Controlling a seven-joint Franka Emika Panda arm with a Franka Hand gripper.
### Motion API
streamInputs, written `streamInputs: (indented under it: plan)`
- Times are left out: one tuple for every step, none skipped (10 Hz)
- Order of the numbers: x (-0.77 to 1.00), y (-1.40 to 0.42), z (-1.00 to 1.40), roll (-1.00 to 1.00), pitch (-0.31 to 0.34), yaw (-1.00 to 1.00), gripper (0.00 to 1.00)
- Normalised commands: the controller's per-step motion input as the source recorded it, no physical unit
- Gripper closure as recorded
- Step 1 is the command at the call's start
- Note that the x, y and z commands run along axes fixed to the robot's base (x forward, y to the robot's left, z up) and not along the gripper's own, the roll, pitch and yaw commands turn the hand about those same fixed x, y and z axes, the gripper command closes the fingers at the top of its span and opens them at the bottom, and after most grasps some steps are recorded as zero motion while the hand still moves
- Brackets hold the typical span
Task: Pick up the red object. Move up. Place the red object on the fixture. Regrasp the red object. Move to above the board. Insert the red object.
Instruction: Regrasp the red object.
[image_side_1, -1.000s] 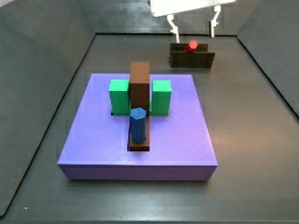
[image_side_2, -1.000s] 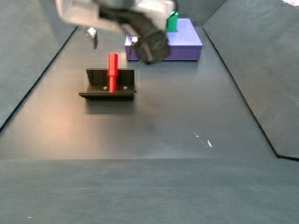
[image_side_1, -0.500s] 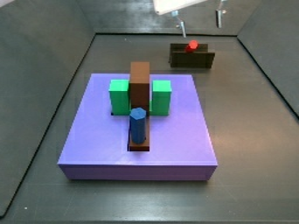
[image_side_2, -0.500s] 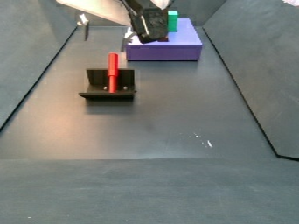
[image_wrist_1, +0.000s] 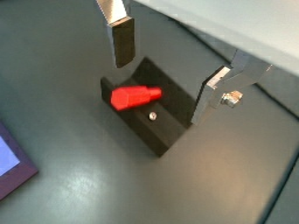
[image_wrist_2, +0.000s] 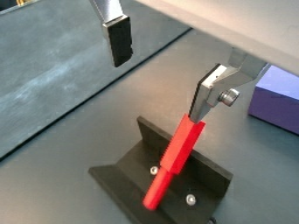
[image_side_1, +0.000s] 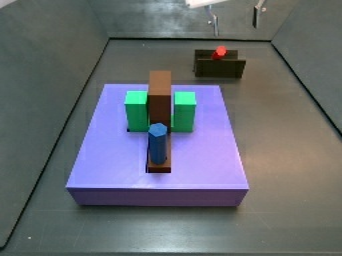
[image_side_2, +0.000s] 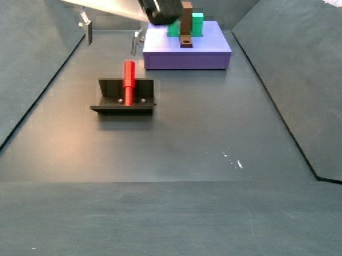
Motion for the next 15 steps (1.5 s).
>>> streamInputs:
  plan:
    - [0.17,0.0,0.11,1.0,0.377,0.29,0.0]
    - [0.17,0.0,0.09,1.0,0.263,0.23,0.0]
    - [0.24,-0.07,0.01,1.0,0.203,0.2,0.0]
    - [0.13,-0.19,0.0,1.0,0.14,0.21,0.0]
    - [0.0,-0.33,-0.07,1.0,0.186,0.19,0.0]
    - [-0.05,-0.43,-0.15,1.0,0.251,0.0,0.0]
    - [-0.18,-0.41,-0.11,1.0,0.209,0.0,0.0]
    - [0.0,-0.41,-0.22,1.0,0.231,0.0,0.0]
    - [0.0,-0.01,0.0,0.16,0.0,0.0,0.0]
    - [0.02,0.0,0.0,0.0,0.006,0.0,0.0]
    - [0.39,0.0,-0.37,0.35,0.314,-0.03,0.0]
    - [0.37,0.01,-0.43,0.62,0.463,-0.21,0.0]
    - [0.27,0.05,-0.42,0.52,0.497,-0.28,0.0]
    - [0.17,0.09,-0.16,0.21,0.326,-0.09,0.0]
    - [-0.03,0.11,-0.05,0.17,0.066,0.0,0.0]
